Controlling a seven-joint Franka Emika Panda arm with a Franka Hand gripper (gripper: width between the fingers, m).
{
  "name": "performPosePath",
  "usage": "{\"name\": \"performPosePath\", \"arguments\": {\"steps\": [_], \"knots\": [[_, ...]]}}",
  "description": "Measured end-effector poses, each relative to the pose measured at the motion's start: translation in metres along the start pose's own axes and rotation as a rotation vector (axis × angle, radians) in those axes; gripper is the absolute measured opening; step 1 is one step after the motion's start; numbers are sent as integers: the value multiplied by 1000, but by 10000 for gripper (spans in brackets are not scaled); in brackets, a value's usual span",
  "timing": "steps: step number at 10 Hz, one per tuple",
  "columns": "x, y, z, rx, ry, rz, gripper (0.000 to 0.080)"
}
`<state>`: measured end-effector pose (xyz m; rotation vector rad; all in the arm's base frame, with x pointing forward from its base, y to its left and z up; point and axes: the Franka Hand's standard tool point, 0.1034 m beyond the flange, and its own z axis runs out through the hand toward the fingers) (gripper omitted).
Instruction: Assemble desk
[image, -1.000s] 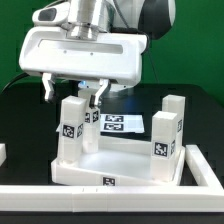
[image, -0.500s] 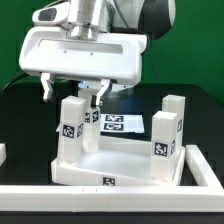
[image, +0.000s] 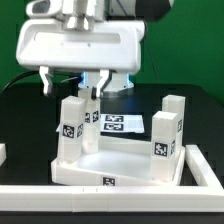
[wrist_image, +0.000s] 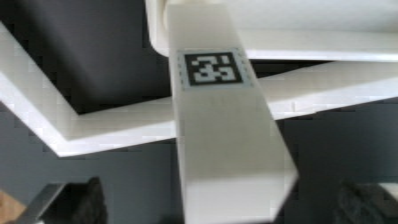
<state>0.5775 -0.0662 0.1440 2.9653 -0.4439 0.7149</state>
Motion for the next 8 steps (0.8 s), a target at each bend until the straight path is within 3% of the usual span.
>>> {"name": "performPosePath", "arguments": {"steps": [2, 6, 8], "knots": [[6, 3, -3, 11, -31, 7, 649], [9, 7, 1, 65, -358, 51, 649], [13, 10, 5, 64, -378, 55, 649]]}}
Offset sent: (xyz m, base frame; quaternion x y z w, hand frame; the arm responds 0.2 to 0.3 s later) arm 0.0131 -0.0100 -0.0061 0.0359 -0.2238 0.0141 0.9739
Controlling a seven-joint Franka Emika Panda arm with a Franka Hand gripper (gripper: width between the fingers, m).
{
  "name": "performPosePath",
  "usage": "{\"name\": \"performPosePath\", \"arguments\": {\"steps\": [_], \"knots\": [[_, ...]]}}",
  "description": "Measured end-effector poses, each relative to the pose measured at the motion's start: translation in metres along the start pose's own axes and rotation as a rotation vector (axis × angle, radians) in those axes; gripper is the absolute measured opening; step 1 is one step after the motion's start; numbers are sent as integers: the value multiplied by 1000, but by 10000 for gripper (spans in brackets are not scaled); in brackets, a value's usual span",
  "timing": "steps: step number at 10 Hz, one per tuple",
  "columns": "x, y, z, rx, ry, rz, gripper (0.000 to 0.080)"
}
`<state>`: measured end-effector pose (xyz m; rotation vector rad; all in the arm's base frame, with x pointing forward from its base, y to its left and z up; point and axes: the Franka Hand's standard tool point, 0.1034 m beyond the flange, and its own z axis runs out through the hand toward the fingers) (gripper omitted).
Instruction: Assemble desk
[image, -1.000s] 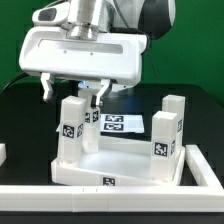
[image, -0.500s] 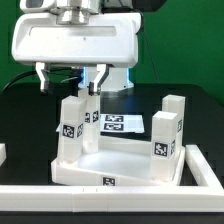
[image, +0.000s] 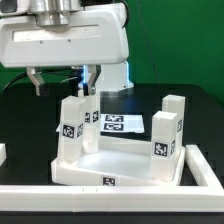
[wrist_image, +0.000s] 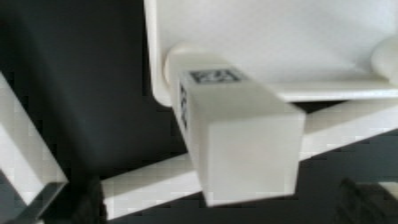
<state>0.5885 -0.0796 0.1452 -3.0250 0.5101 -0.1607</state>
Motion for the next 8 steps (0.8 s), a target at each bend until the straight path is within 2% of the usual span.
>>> {"name": "performPosePath", "arguments": {"steps": [3, 6, 7, 8], "knots": [[-3, 1, 16, -17, -7, 1, 649], [-7, -3, 23, -27, 11, 35, 649], [-7, -2, 23, -27, 12, 39, 525], [-7, -2, 23, -27, 12, 40, 525]]}}
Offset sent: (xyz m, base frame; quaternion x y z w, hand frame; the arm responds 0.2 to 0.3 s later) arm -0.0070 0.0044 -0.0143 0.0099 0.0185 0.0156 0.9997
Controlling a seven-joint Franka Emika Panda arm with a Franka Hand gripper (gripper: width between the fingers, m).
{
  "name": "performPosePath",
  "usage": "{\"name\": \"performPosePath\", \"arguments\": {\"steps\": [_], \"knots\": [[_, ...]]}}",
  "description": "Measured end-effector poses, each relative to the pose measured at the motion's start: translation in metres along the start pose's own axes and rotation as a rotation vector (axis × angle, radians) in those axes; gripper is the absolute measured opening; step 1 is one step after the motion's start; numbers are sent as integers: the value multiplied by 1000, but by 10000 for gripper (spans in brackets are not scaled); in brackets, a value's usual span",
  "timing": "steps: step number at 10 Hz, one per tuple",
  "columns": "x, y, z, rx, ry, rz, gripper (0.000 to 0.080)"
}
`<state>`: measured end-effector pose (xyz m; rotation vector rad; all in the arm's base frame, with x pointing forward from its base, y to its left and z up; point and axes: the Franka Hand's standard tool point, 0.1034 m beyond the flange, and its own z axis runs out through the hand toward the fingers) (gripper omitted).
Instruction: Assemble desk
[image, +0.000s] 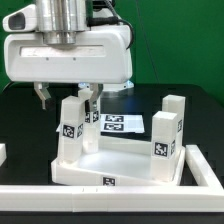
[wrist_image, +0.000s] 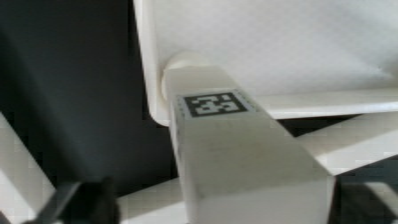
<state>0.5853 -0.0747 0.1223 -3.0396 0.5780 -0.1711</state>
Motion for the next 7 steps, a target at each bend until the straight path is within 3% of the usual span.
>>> {"name": "performPosePath", "arguments": {"steps": [2, 7], "knots": [[0, -1, 0, 1, 0, 93, 289], [0, -2, 1, 1, -1, 421, 289]]}}
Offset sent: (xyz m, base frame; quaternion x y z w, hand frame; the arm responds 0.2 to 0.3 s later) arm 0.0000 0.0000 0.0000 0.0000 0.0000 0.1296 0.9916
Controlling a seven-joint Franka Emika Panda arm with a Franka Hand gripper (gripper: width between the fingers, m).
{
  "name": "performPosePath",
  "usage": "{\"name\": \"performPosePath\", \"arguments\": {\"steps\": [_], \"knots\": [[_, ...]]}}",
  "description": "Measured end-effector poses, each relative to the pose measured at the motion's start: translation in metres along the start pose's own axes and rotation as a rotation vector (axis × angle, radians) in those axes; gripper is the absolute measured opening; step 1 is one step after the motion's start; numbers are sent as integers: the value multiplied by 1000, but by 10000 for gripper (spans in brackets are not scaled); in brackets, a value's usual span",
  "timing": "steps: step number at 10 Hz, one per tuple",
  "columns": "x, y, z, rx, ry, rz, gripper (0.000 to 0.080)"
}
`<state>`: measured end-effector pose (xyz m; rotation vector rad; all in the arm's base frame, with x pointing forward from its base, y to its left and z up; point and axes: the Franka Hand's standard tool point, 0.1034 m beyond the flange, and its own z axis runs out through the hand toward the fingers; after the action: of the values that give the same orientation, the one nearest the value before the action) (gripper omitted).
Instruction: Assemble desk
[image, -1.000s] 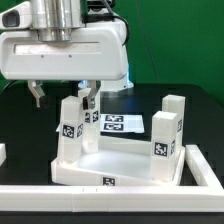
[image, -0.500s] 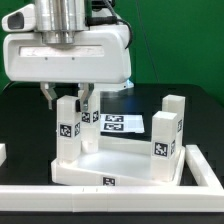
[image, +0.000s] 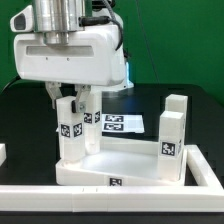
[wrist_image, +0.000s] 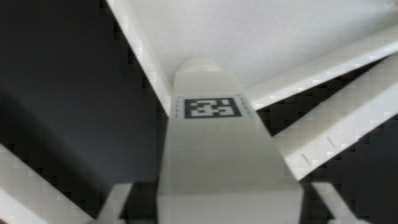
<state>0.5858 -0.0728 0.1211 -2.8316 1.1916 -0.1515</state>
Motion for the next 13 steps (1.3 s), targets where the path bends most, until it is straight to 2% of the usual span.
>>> {"name": "performPosePath", "arguments": {"steps": [1, 2, 3, 4, 5, 6, 7, 8, 9, 10, 11, 12, 13], "knots": [[0, -5, 1, -2, 3, 140, 289], [3, -5, 2, 10, -8, 225, 289], [5, -4, 2, 35, -24, 397, 289], [5, -5, 2, 40, -29, 504, 289], [5, -7, 2, 67, -45, 670, 289], [5, -8, 4, 128, -56, 889, 289], [4, -12, 4, 133, -60, 978, 289], [5, -15, 5, 155, -55, 1064, 289], [5, -19, 5, 164, -48, 1141, 289], [5, -19, 5, 164, -46, 1105, 290], [5, -19, 5, 164, -46, 1104, 384], [5, -19, 5, 164, -44, 1084, 384], [5, -19, 5, 164, -44, 1084, 550]]}}
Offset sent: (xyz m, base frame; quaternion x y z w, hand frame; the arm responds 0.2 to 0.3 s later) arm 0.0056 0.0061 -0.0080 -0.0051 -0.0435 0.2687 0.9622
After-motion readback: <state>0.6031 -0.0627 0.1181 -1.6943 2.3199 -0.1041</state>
